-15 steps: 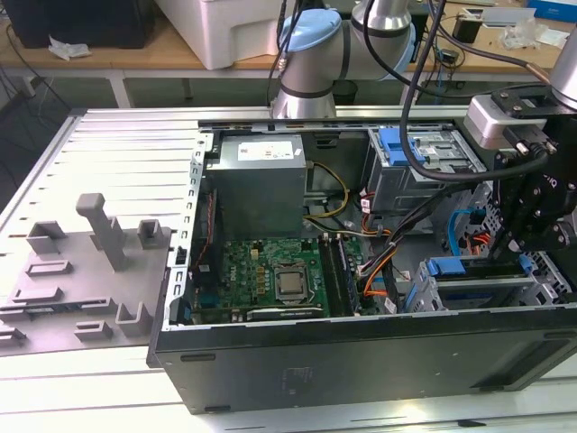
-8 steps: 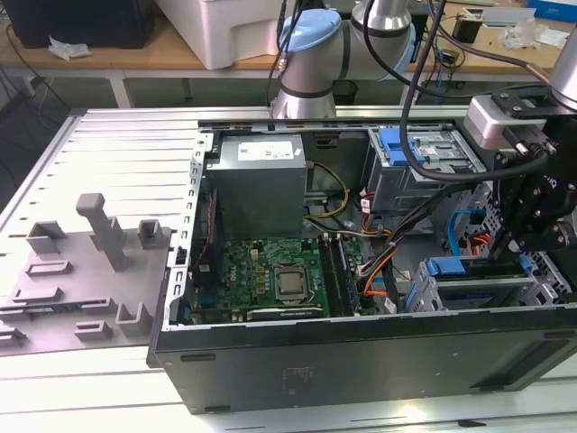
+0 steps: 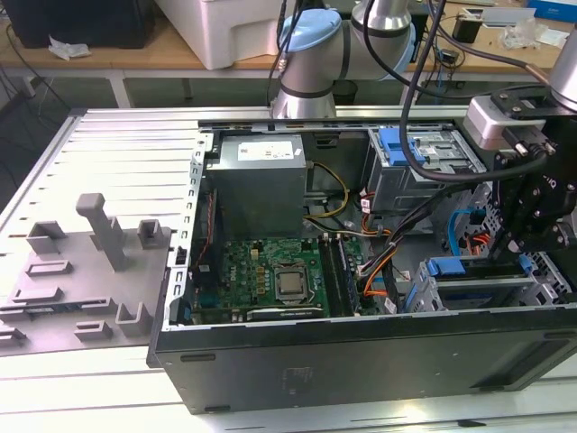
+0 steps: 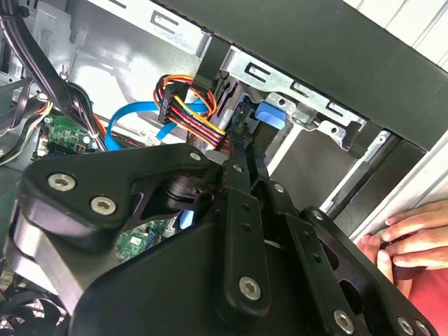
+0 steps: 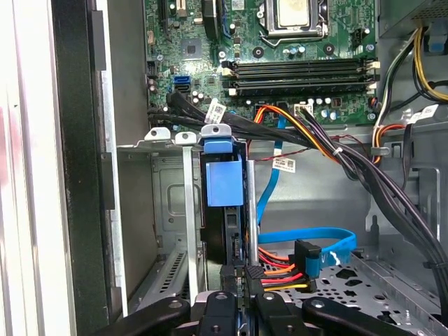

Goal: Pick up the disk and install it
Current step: 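Insert the first disk wire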

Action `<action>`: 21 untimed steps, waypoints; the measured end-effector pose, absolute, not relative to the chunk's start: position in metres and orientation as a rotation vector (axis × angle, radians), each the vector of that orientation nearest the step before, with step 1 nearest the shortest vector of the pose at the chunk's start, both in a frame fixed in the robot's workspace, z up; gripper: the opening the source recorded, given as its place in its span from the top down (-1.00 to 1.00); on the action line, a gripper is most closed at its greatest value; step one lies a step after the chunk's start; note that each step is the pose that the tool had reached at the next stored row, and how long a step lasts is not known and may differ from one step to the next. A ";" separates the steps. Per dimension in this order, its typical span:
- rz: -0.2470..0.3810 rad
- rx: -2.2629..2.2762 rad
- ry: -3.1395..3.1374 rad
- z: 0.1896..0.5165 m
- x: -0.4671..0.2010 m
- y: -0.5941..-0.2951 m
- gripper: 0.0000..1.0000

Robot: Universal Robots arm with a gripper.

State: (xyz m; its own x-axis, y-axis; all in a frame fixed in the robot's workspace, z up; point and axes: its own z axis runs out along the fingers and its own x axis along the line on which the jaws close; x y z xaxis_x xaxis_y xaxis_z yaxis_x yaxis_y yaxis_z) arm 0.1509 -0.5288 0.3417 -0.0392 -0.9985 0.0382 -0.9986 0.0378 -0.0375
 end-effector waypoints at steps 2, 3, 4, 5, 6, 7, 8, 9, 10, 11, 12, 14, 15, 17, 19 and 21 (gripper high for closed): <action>0.084 2.176 -2.262 0.341 0.151 -0.529 0.67; 0.084 2.177 -2.262 0.341 0.151 -0.529 0.67; 0.084 2.176 -2.262 0.341 0.151 -0.529 0.67; 0.084 2.176 -2.262 0.341 0.151 -0.529 0.67; 0.084 2.177 -2.262 0.341 0.151 -0.529 0.67; 0.084 2.176 -2.262 0.341 0.151 -0.529 0.67; 0.084 2.176 -2.262 0.341 0.151 -0.529 0.67; 0.084 2.176 -2.262 0.341 0.151 -0.529 0.67; 0.084 2.176 -2.262 0.341 0.151 -0.529 0.67; 0.084 2.177 -2.262 0.341 0.151 -0.529 0.67; 0.084 2.177 -2.262 0.341 0.151 -0.529 0.67; 0.084 2.176 -2.262 0.341 0.151 -0.529 0.67; 0.084 2.177 -2.262 0.341 0.151 -0.529 0.67; 0.084 2.177 -2.262 0.340 0.151 -0.529 0.67; 0.084 2.176 -2.262 0.340 0.151 -0.529 0.67; 0.084 2.177 -2.262 0.339 0.151 -0.529 0.67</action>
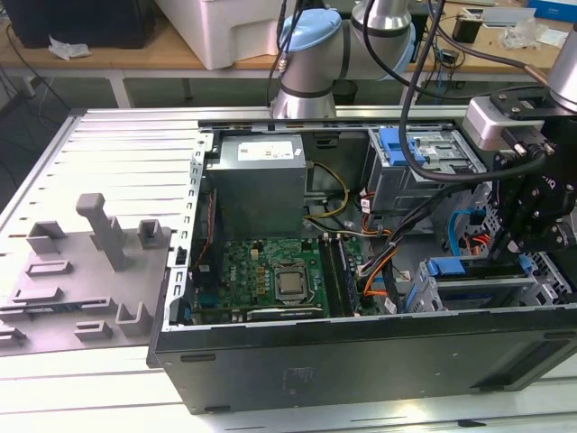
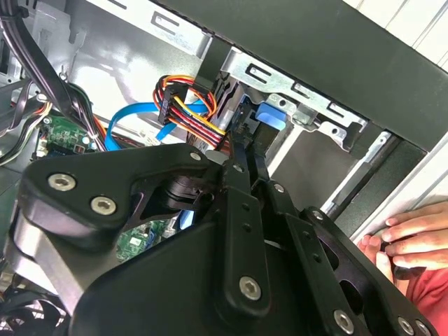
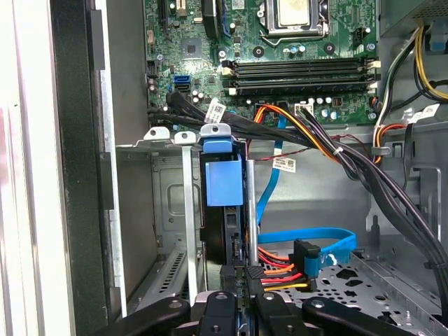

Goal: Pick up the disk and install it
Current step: 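Insert the first disk wire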

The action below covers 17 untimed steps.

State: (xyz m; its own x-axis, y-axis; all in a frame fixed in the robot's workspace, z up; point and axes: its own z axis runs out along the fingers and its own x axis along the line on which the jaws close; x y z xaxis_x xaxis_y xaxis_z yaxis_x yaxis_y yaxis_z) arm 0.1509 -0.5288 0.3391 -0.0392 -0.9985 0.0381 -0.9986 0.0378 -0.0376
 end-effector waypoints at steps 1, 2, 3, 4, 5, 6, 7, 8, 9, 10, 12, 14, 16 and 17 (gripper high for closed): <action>0.084 2.176 -2.262 0.339 0.151 -0.529 0.67; 0.084 2.176 -2.262 0.339 0.151 -0.529 0.67; 0.084 2.176 -2.262 0.339 0.151 -0.529 0.67; 0.084 2.176 -2.262 0.339 0.151 -0.529 0.67; 0.084 2.177 -2.262 0.339 0.151 -0.529 0.67; 0.083 2.177 -2.262 0.339 0.151 -0.529 0.67; 0.083 2.177 -2.262 0.339 0.151 -0.529 0.67; 0.083 2.177 -2.262 0.340 0.151 -0.529 0.67; 0.083 2.177 -2.262 0.341 0.151 -0.529 0.67; 0.084 2.176 -2.262 0.342 0.151 -0.529 0.67; 0.085 2.176 -2.262 0.344 0.151 -0.529 0.67; 0.086 2.176 -2.261 0.345 0.151 -0.529 0.67; 0.085 2.176 -2.261 0.345 0.151 -0.529 0.67; 0.086 2.176 -2.261 0.346 0.151 -0.529 0.67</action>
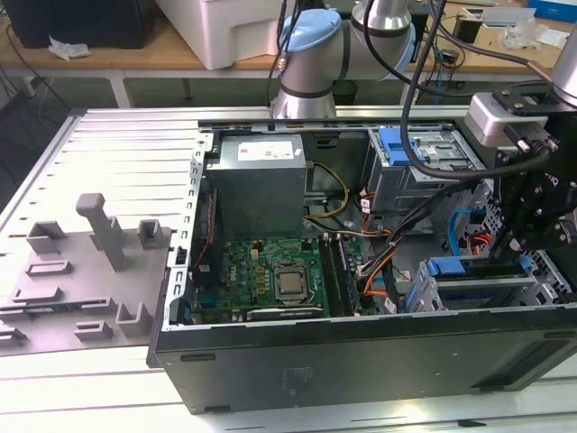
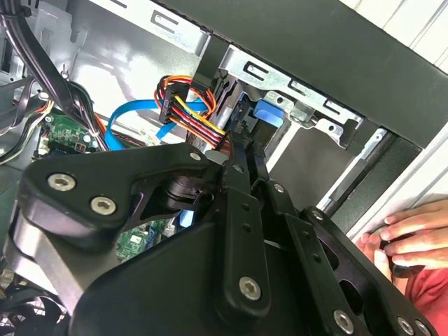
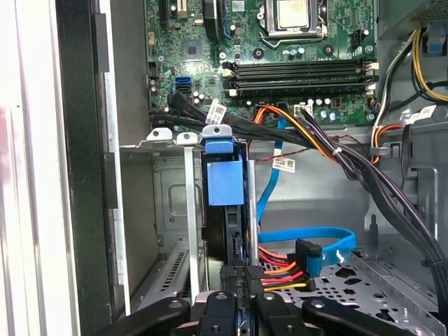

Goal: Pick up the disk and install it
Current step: 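Insert the first disk wire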

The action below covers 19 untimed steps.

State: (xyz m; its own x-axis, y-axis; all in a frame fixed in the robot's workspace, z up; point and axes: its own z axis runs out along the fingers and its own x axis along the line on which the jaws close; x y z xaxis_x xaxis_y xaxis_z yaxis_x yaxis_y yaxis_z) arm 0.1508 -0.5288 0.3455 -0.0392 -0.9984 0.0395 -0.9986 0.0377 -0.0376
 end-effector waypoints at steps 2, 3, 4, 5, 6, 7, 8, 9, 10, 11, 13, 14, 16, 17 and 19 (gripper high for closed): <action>0.086 2.176 -2.261 0.346 0.151 -0.529 0.67; 0.086 2.176 -2.261 0.346 0.151 -0.529 0.67; 0.086 2.176 -2.261 0.346 0.151 -0.529 0.67; 0.084 2.176 -2.262 0.345 0.151 -0.529 0.67; 0.083 2.177 -2.262 0.345 0.151 -0.529 0.67; 0.082 2.177 -2.263 0.345 0.151 -0.529 0.67; 0.082 2.177 -2.263 0.345 0.151 -0.529 0.67; 0.082 2.177 -2.263 0.344 0.151 -0.529 0.67; 0.082 2.177 -2.263 0.343 0.151 -0.529 0.67; 0.082 2.177 -2.263 0.343 0.151 -0.529 0.67; 0.082 2.177 -2.263 0.342 0.151 -0.529 0.67; 0.082 2.177 -2.263 0.342 0.151 -0.529 0.67; 0.083 2.177 -2.263 0.342 0.151 -0.529 0.67; 0.082 2.177 -2.263 0.342 0.151 -0.529 0.67; 0.083 2.177 -2.263 0.342 0.151 -0.529 0.67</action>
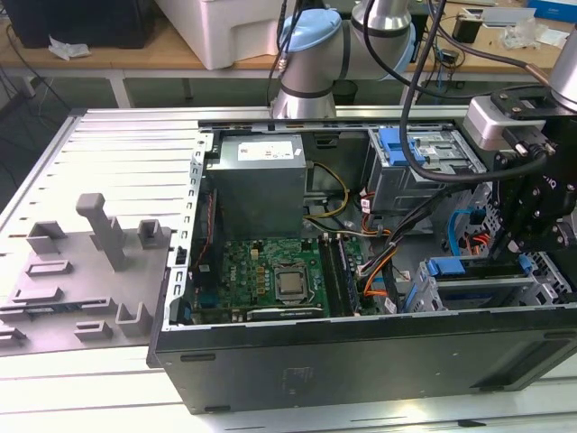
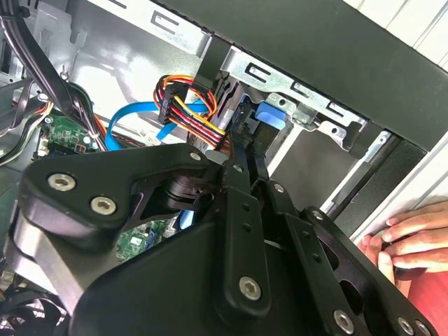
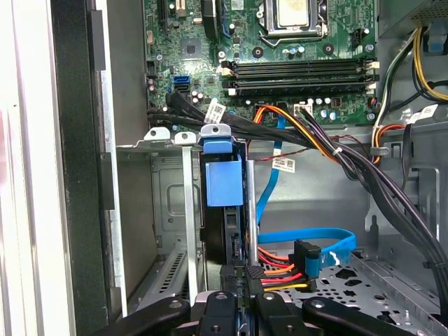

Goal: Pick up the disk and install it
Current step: 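Insert the first disk wire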

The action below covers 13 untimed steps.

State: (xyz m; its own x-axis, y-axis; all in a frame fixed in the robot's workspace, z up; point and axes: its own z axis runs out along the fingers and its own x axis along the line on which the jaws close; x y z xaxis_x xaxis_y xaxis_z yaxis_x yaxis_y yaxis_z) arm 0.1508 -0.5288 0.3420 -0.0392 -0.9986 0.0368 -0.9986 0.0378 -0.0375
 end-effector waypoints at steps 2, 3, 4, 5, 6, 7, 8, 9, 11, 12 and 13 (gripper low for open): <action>0.082 2.177 -2.263 0.342 0.151 -0.529 0.67; 0.082 2.177 -2.263 0.342 0.151 -0.529 0.67; 0.082 2.177 -2.263 0.342 0.151 -0.529 0.67; 0.082 2.177 -2.263 0.341 0.151 -0.529 0.67; 0.083 2.177 -2.263 0.341 0.151 -0.529 0.67; 0.083 2.177 -2.263 0.341 0.151 -0.529 0.67; 0.083 2.177 -2.263 0.341 0.151 -0.529 0.67; 0.083 2.177 -2.263 0.341 0.151 -0.529 0.67; 0.083 2.177 -2.262 0.341 0.151 -0.529 0.67; 0.083 2.177 -2.262 0.341 0.151 -0.529 0.67; 0.084 2.176 -2.262 0.342 0.151 -0.529 0.67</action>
State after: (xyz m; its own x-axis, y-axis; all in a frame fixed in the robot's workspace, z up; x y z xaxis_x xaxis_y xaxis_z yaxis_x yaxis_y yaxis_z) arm 0.1508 -0.5288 0.3416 -0.0393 -0.9985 0.0379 -0.9986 0.0378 -0.0375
